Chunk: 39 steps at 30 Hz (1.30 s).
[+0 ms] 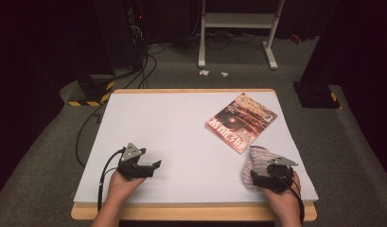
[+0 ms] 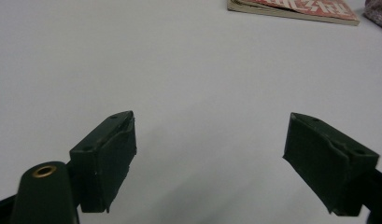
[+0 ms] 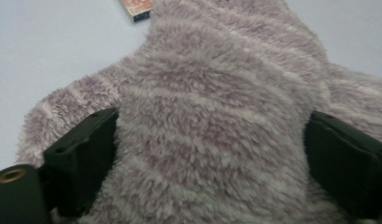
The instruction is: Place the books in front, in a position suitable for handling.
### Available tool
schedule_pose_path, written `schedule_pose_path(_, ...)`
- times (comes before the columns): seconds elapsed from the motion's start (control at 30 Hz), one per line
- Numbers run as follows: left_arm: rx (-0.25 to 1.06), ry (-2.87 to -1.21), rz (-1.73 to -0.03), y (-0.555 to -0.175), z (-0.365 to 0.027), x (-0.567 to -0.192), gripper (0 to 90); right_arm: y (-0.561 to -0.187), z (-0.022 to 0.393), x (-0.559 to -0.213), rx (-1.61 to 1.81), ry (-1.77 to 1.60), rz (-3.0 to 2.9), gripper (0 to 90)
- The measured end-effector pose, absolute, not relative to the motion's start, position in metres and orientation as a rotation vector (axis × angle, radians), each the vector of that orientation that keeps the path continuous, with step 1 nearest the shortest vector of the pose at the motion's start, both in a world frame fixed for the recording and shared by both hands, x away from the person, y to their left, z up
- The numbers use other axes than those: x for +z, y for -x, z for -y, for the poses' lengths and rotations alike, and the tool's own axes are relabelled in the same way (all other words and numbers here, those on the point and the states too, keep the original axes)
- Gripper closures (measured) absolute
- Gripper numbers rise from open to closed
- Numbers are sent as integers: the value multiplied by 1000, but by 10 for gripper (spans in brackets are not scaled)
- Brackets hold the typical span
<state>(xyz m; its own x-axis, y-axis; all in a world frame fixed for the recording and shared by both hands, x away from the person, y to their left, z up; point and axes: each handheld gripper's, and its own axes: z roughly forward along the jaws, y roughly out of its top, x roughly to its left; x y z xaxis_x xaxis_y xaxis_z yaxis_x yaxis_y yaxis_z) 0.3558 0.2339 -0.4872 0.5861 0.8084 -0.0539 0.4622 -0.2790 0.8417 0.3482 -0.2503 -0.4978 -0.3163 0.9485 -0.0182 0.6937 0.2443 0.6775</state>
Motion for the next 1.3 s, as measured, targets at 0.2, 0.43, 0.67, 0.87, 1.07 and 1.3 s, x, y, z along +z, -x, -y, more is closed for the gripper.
schedule_pose_path(0.2, 486, -1921, -1024, -355, -234, -488, 168, -348, 249, -493, 788, -1478, -2143, 281)
schedule_pose_path(0.43, 482, -1912, -1025, -355, -235, -487, 168, -346, 251, -491, 822, -1446, -2155, 463)
schedule_pose_path(0.67, 477, -1916, -1019, -355, -234, -487, 168, -345, 250, -492, 849, -1436, -2143, 570)
schedule_pose_path(0.87, 474, -1910, -1022, -355, -236, -487, 171, -344, 252, -488, 896, -1447, -2122, 595)
schedule_pose_path(1.07, 474, -1897, -1034, -355, -239, -486, 171, -336, 251, -470, 988, -1399, -2032, 596)
schedule_pose_path(1.3, 477, -1885, -1037, -354, -241, -484, 174, -328, 240, -455, 1080, -1332, -2001, 594)
